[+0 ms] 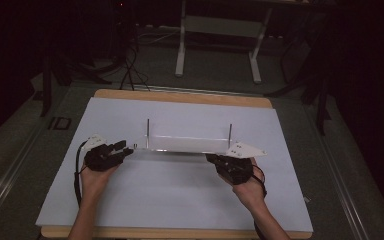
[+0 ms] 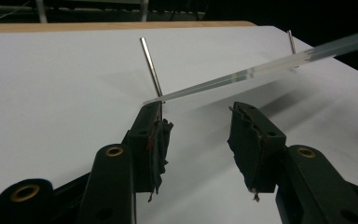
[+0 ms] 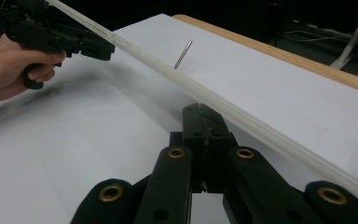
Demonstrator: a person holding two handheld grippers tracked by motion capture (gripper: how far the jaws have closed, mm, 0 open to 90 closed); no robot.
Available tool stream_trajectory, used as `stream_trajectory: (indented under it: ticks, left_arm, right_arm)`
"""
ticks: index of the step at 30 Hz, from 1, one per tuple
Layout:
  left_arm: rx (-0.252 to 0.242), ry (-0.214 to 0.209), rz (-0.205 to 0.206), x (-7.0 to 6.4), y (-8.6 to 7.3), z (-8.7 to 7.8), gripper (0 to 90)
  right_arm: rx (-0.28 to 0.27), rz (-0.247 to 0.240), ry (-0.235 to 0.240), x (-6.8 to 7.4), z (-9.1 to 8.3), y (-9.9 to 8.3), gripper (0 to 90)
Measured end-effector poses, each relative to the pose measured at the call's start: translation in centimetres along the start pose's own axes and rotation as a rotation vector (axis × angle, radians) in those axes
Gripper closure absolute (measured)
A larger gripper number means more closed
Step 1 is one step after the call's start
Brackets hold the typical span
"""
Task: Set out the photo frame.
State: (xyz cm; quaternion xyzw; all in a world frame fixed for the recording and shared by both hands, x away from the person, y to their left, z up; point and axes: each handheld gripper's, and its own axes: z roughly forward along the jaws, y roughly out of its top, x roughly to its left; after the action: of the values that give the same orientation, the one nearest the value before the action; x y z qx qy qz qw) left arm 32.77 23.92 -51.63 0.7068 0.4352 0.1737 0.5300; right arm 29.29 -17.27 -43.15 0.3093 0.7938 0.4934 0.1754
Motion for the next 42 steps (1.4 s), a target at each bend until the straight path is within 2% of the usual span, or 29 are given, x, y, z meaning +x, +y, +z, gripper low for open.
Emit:
stream_trajectory:
  ticks: [2,3,7,13,17,19,23,33,35,38,42]
  left_arm:
    - [0.005,-0.002,0.002,-0.1,0.1,0.0,55.3]
    - [0.015,-0.018,0.001,-0.2,0.3,0.1,56.1]
    - [0.021,-0.038,0.030,-0.8,0.7,0.3,59.2]
    - [0.034,-0.036,0.054,-1.1,0.9,0.8,53.6]
    - [0.047,-0.016,0.105,-1.4,1.4,1.3,46.1]
    - [0.040,-0.006,0.114,-1.5,1.6,1.5,41.5]
    - [0.020,-0.009,0.104,-1.4,2.1,2.0,36.2]
    - [-0.033,-0.034,0.113,-1.3,3.2,3.2,32.3]
    - [-0.068,-0.065,0.118,-1.0,3.4,3.6,32.2]
    - [-0.067,-0.079,0.139,-1.1,3.7,4.0,32.2]
    - [-0.073,-0.090,0.134,-1.0,3.8,4.2,32.6]
  right_arm:
    - [-0.001,-0.001,-0.002,0.0,0.0,0.1,90.0]
    - [0.000,-0.002,-0.002,-0.2,0.1,0.3,90.0]
    - [-0.001,-0.001,-0.002,-0.4,0.2,0.6,90.0]
    - [-0.001,-0.005,-0.005,-0.6,0.4,1.2,90.0]
    - [-0.001,-0.002,-0.002,-0.8,0.6,1.5,90.0]
    - [-0.002,0.002,0.004,-0.9,0.7,1.8,90.0]
    - [-0.004,0.001,0.005,-1.1,0.9,2.1,90.0]
    - [-0.013,0.007,0.000,-1.4,1.2,2.7,90.0]
    - [-0.012,0.007,0.001,-1.5,1.2,2.8,90.0]
    - [-0.015,0.007,-0.003,-1.6,1.3,3.0,90.0]
    - [-0.014,0.001,-0.010,-1.7,1.5,3.2,90.0]
